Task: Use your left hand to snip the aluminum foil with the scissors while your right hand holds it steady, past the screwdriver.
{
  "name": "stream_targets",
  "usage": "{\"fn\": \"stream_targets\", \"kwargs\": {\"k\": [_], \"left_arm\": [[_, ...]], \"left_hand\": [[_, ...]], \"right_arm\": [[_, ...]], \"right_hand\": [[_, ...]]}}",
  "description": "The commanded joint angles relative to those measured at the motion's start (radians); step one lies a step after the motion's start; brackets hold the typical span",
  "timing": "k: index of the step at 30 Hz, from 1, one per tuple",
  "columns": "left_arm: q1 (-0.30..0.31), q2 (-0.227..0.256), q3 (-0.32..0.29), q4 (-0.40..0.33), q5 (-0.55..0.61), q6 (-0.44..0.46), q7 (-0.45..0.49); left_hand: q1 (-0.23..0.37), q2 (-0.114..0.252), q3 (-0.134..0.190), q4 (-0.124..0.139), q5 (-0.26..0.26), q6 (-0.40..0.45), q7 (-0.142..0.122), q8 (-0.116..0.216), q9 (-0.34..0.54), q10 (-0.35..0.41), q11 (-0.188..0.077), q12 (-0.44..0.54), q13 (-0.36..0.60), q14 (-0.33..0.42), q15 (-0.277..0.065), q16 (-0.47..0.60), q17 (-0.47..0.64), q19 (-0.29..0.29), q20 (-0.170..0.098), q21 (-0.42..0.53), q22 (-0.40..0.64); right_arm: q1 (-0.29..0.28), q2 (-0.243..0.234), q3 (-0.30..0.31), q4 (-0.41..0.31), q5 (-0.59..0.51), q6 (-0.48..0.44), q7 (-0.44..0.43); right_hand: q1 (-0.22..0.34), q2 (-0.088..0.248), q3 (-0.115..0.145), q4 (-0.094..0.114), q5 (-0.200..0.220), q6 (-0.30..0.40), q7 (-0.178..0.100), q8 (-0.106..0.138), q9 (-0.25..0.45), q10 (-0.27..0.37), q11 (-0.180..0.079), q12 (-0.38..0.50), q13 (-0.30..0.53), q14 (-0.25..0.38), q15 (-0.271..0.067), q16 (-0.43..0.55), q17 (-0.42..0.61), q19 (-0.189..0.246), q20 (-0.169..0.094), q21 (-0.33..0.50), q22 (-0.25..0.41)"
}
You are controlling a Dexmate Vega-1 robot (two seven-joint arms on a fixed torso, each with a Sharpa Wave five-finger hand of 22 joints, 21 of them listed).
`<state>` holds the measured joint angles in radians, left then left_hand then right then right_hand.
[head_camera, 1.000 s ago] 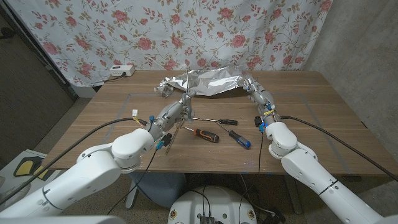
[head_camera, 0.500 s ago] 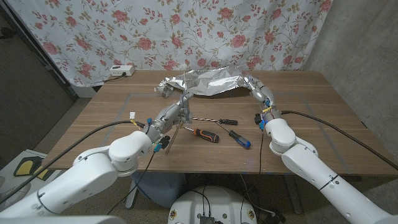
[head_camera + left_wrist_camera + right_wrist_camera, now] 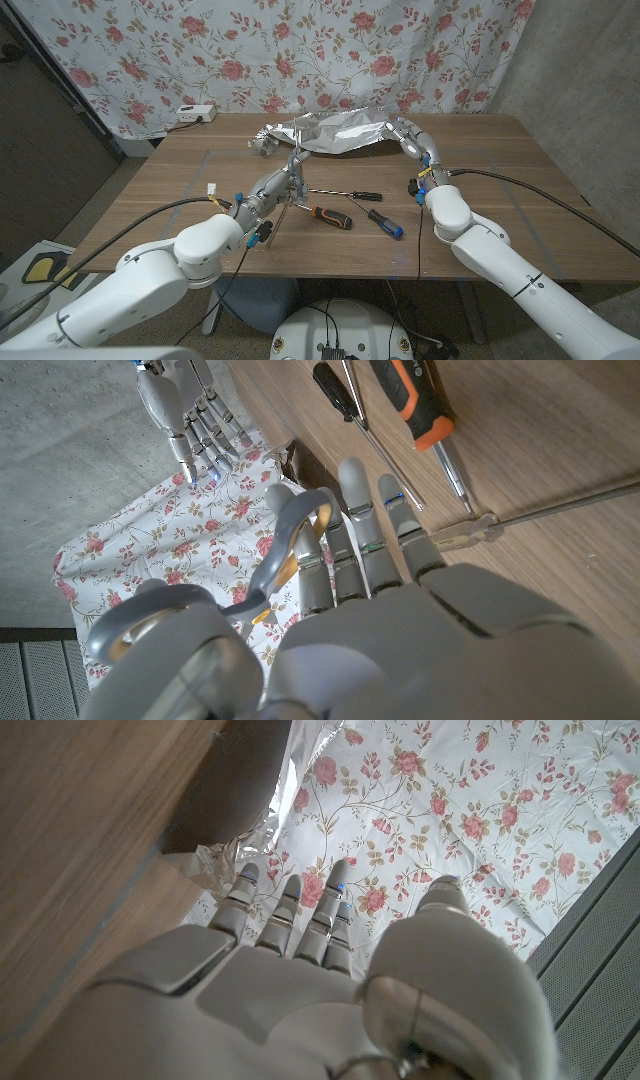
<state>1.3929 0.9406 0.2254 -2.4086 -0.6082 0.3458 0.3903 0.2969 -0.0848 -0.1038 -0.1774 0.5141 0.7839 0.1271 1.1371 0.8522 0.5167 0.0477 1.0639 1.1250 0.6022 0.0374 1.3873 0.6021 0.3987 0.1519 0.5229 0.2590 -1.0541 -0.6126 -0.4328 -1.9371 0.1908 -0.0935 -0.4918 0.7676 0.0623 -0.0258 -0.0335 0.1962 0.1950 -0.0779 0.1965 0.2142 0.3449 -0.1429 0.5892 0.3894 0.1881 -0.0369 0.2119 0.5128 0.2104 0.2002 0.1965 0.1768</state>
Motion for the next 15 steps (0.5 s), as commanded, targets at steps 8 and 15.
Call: {"fn": "stream_targets", "kwargs": {"k": [8, 15], "left_arm": [[0.022, 0.006, -0.01, -0.003, -0.012, -0.002, -0.004], [0.038, 0.01, -0.022, -0.009, -0.015, -0.002, 0.001]], "left_hand": [[-0.065, -0.076, -0.242, 0.235, -0.001, -0.012, 0.021, -0.004, 0.009, 0.048, -0.038, 0.419, 0.046, 0.007, 0.003, 0.008, -0.002, 0.006, -0.001, 0.005, 0.01], [-0.058, -0.073, -0.241, 0.236, -0.003, -0.01, 0.017, -0.005, 0.01, 0.054, -0.038, 0.411, 0.04, 0.008, 0.0, 0.011, -0.007, 0.008, -0.002, 0.004, 0.011]], "right_arm": [[0.082, -0.042, -0.061, 0.006, -0.186, -0.079, 0.031], [0.126, -0.054, -0.115, 0.024, -0.334, -0.117, 0.01]], "right_hand": [[0.026, 0.01, 0.012, -0.027, -0.003, -0.038, -0.011, 0.006, 0.002, -0.072, -0.003, -0.043, 0.011, -0.042, -0.108, -0.009, -0.023, 0.022, -0.03, 0.007, 0.002], [0.038, 0.015, 0.019, -0.035, -0.002, -0.048, -0.02, 0.005, 0.002, -0.074, -0.012, -0.048, 0.013, -0.055, -0.117, -0.012, -0.029, 0.021, -0.04, 0.005, 0.002]]}}
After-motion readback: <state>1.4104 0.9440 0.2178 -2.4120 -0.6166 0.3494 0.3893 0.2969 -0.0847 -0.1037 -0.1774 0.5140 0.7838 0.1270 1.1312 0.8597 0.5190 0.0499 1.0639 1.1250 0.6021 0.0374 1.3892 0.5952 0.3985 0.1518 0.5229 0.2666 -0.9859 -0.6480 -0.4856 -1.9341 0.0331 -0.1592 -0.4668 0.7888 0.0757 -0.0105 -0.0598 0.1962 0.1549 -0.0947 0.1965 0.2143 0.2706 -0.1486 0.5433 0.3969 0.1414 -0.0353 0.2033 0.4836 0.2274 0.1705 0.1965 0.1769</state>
